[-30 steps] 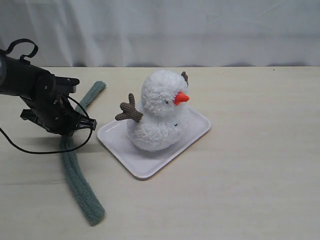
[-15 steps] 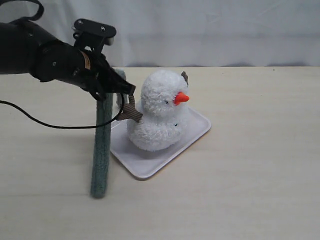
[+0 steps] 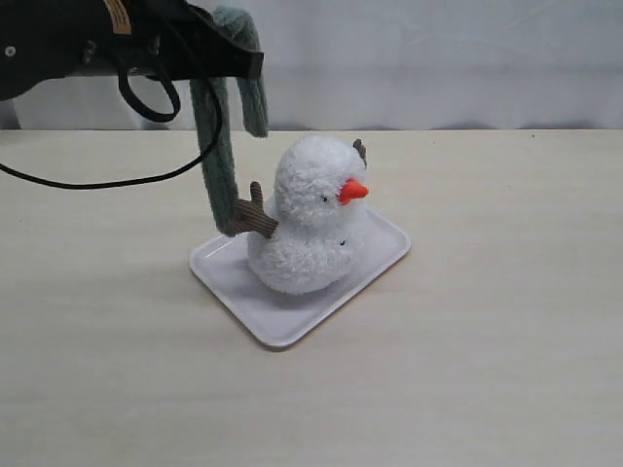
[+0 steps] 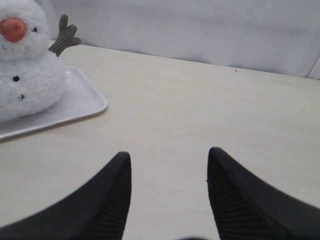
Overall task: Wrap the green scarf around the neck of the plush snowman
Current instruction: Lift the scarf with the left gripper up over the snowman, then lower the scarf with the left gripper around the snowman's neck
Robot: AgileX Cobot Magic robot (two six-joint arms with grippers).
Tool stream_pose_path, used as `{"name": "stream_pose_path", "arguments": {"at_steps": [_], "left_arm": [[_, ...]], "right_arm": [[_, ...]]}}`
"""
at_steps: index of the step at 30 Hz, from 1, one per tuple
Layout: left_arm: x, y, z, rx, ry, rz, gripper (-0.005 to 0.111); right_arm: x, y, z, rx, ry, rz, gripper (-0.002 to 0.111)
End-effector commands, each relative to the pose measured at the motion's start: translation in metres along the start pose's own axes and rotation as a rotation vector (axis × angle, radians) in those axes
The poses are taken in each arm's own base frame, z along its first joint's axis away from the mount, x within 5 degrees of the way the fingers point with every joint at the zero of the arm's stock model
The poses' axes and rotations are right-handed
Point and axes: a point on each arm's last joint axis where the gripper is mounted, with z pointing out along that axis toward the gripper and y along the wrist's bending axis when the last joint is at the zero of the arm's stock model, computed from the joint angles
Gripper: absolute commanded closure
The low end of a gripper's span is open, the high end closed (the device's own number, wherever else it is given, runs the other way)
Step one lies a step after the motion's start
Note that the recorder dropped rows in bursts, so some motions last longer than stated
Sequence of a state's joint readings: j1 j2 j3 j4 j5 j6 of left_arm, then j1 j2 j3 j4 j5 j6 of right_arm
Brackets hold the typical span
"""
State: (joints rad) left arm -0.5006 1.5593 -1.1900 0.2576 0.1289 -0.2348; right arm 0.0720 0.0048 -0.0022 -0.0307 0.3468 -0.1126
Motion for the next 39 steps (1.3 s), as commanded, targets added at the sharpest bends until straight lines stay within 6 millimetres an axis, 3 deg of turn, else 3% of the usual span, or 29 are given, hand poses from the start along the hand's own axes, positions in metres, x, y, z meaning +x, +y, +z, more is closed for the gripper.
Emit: {"name": "stream_pose_path", "arguments": {"at_steps": [1,5,10,15,19,24,30,39], "left_arm": [[-0.021,-0.028,-0.016,0.096,-0.162,0.032,0.107],[-0.031,-0.052,-0.025,0.171,-0.266,0.105,0.107],[-0.042,-0.095,-0.04,0.324,-0.445,0.191,0.107],[-0.043,-0.117,-0.048,0.394,-0.486,0.195,0.107],[-0.012,-0.118,-0.017,0.342,-0.271,0.277,0.107],[0.022,-0.129,0.023,0.345,-0.209,0.476,0.107],[0.032,-0.117,0.046,0.315,-0.25,0.58,0.107],[0.032,-0.058,0.064,0.176,-0.214,0.472,0.107]], "right_arm": [[0.0,0.0,0.0,0.005,-0.006,-0.006,0.062],[0.0,0.0,0.0,0.005,-0.006,-0.006,0.062],[0.0,0.0,0.0,0.005,-0.006,-0.006,0.062],[0.0,0.0,0.0,0.005,-0.006,-0.006,0.062],[0.0,0.0,0.0,-0.003,-0.007,0.016,0.062],[0.0,0.0,0.0,-0.003,-0.007,0.016,0.062],[0.0,0.0,0.0,-0.003,-0.007,0.016,0.062],[0.0,0.0,0.0,-0.003,-0.007,0.016,0.062]]}}
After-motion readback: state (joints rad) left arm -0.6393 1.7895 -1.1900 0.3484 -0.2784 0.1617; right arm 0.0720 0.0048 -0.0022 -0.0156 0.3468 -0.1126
